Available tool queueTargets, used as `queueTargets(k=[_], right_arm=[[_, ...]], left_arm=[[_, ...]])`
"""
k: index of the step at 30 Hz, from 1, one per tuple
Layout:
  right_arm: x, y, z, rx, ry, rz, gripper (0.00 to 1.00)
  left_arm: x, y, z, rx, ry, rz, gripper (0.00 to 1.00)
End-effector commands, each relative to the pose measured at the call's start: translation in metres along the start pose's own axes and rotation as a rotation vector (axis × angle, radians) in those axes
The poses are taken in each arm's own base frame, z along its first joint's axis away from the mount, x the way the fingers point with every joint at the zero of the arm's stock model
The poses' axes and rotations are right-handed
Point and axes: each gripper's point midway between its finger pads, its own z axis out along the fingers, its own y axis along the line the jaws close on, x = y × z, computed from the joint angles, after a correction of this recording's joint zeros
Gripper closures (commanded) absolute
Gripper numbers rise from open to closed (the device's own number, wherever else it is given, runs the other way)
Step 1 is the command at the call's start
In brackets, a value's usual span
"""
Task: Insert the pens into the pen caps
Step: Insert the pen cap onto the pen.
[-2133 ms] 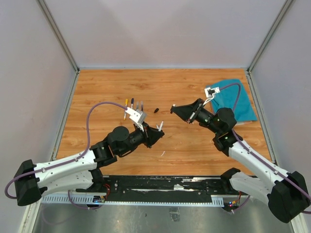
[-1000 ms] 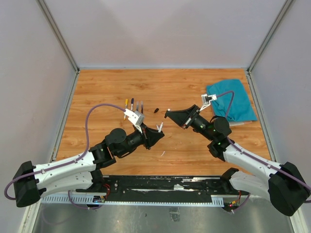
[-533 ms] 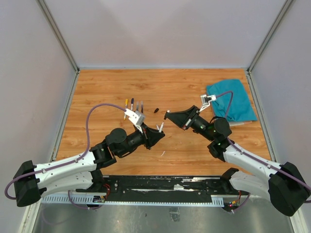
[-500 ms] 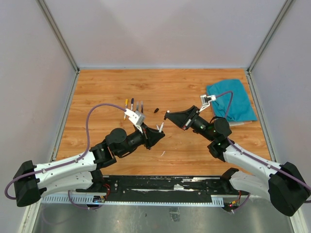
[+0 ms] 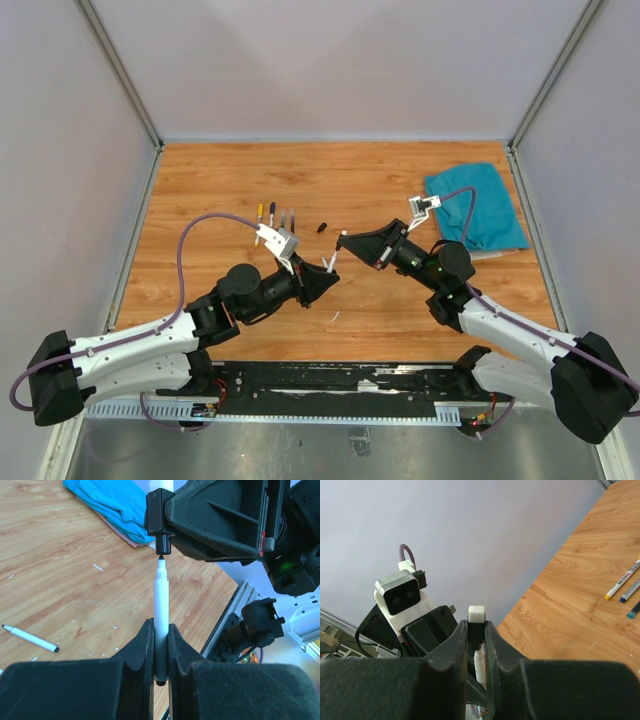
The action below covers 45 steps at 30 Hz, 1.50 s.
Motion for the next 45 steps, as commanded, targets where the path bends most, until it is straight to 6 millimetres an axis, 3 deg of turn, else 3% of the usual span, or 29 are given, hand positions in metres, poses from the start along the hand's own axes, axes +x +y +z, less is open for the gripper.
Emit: queueTargets(k=[1, 25, 45], right_arm=[[0.003, 0.008, 0.0, -0.034, 0.016, 0.0, 0.99], [0.017, 0.002, -0.005, -0.028, 0.067, 0.03, 0.99], [0.054, -0.016, -0.026, 0.045, 0.179, -0.001, 0.99]], left_arm=[[-0.014, -0.01, 0.002, 0.03, -0.045, 0.015, 1.0], [-0.017, -0.007, 0.002, 0.013, -0.052, 0.014, 0.99], [-0.037, -0.018, 0.002, 0.037, -0.099, 0.011, 1.0]])
